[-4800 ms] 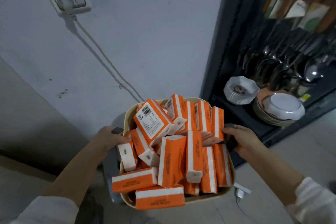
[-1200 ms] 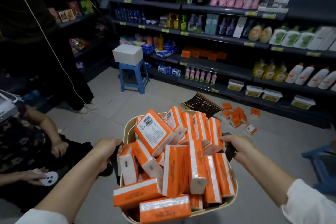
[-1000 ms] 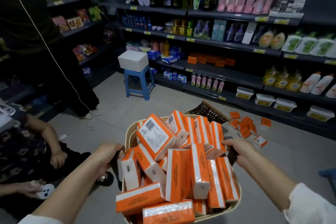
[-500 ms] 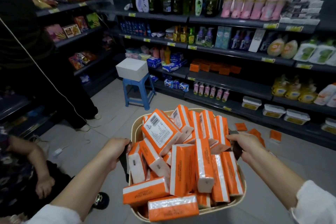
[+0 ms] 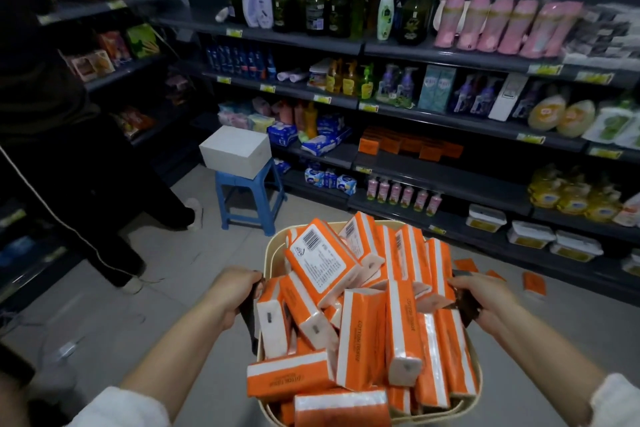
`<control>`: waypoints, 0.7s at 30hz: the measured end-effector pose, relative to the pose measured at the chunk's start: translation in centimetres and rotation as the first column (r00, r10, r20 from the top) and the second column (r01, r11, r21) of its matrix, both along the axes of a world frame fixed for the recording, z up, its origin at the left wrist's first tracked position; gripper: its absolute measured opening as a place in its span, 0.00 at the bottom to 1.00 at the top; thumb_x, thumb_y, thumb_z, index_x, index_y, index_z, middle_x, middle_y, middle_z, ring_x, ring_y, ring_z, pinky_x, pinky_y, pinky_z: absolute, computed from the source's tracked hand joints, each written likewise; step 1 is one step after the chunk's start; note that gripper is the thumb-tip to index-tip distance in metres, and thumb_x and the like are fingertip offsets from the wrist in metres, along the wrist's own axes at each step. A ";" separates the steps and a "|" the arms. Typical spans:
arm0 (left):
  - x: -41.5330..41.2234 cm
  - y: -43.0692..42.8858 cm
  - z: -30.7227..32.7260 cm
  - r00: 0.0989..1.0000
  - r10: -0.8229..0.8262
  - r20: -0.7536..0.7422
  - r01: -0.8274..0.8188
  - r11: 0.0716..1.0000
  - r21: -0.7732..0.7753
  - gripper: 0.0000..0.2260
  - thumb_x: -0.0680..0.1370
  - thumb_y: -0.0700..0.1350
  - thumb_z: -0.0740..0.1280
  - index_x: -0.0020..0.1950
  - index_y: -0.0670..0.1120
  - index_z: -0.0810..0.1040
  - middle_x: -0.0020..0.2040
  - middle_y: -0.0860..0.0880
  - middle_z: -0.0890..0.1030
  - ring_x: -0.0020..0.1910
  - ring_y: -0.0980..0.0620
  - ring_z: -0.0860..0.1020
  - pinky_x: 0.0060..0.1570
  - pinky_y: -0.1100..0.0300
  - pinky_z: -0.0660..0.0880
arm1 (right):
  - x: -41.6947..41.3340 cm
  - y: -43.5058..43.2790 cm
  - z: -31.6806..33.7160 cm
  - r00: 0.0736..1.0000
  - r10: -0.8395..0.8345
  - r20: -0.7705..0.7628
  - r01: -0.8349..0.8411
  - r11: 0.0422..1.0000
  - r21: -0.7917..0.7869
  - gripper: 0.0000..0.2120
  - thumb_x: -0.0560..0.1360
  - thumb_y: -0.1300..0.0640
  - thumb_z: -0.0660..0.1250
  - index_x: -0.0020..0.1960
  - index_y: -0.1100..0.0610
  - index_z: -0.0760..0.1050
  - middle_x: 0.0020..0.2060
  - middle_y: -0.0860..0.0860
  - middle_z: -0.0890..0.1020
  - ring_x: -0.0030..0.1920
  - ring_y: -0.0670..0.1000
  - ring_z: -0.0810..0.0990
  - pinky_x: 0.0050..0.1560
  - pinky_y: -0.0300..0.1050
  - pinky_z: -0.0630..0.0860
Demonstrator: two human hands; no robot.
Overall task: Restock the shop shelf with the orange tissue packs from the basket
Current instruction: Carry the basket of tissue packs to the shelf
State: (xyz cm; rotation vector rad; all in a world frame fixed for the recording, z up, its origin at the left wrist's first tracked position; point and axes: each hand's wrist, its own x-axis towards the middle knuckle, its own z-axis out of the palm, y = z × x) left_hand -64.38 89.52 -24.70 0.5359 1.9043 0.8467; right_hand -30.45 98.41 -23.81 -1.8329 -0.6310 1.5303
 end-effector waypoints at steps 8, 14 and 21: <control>-6.3 8.8 0.8 0.998 0.028 -0.048 -0.025 0.998 0.058 0.08 0.76 0.41 0.63 0.38 0.43 0.74 0.36 0.41 0.78 0.37 0.46 0.76 0.42 0.54 0.69 | -6.8 8.1 1.9 1.000 0.020 0.019 -0.021 1.000 0.007 0.03 0.73 0.69 0.66 0.45 0.65 0.73 0.39 0.63 0.79 0.37 0.60 0.79 0.36 0.56 0.76; -9.8 15.3 0.2 0.997 0.049 -0.055 -0.045 0.997 0.065 0.09 0.76 0.40 0.62 0.35 0.44 0.72 0.36 0.40 0.77 0.38 0.44 0.76 0.41 0.55 0.70 | -10.5 15.0 1.3 0.999 0.038 0.002 -0.038 0.999 0.021 0.05 0.72 0.69 0.66 0.48 0.66 0.75 0.43 0.64 0.81 0.45 0.63 0.81 0.50 0.61 0.78; -12.1 24.8 -0.9 0.997 0.068 -0.027 -0.068 0.998 0.019 0.14 0.77 0.38 0.60 0.31 0.44 0.72 0.28 0.45 0.74 0.28 0.50 0.72 0.35 0.58 0.69 | -12.9 25.9 -1.6 1.000 0.023 -0.011 -0.023 1.000 0.003 0.10 0.70 0.72 0.67 0.52 0.67 0.75 0.45 0.65 0.81 0.47 0.63 0.82 0.48 0.60 0.78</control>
